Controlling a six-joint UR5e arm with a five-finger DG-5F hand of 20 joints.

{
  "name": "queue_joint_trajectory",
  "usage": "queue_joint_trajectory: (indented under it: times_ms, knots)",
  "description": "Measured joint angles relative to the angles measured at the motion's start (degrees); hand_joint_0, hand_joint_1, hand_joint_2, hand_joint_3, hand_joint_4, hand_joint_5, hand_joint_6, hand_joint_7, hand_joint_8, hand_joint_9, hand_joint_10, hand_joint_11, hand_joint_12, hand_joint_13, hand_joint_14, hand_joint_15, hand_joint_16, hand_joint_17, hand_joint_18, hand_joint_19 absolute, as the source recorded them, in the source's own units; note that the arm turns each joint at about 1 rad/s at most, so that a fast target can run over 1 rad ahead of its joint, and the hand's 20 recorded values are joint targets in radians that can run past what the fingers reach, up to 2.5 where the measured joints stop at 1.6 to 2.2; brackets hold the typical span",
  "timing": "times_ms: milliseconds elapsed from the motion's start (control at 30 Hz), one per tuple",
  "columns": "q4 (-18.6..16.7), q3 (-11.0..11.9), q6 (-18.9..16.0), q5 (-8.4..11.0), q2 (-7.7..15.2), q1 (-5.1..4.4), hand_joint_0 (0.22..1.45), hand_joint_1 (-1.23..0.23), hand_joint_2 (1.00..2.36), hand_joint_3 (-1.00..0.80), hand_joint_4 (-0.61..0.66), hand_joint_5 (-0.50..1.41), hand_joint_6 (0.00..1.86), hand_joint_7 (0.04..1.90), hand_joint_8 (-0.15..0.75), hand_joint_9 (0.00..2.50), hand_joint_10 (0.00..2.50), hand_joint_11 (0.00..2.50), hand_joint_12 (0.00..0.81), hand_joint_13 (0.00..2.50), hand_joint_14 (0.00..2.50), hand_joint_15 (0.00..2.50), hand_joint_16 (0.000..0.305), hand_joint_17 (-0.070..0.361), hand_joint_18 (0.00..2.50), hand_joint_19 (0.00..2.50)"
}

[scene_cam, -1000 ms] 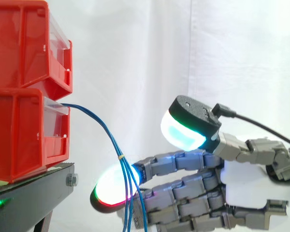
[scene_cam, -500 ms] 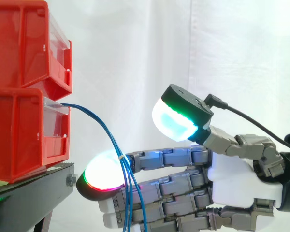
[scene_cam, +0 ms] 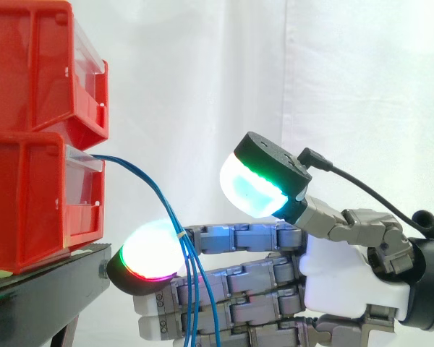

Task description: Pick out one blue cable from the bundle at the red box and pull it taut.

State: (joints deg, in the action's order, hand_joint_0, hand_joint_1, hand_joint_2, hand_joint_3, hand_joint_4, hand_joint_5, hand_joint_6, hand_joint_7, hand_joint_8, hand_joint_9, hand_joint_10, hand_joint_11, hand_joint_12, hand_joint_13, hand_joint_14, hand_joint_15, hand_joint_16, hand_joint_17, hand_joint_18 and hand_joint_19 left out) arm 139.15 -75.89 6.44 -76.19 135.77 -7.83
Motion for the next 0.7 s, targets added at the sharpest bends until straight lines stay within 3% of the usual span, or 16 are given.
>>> queue_joint_trajectory:
  times_ms: [700]
  knots:
    - [-0.2, 1.2, 0.9, -0.97, 0.1, -0.2, 0.56, -0.62, 1.01, -0.39, 0.15, -0.17, 0.5, 1.08, 0.233, 0.48, 0.0, 0.09, 0.303, 0.36, 0.0, 0.08, 0.045, 0.1, 0.24, 0.32]
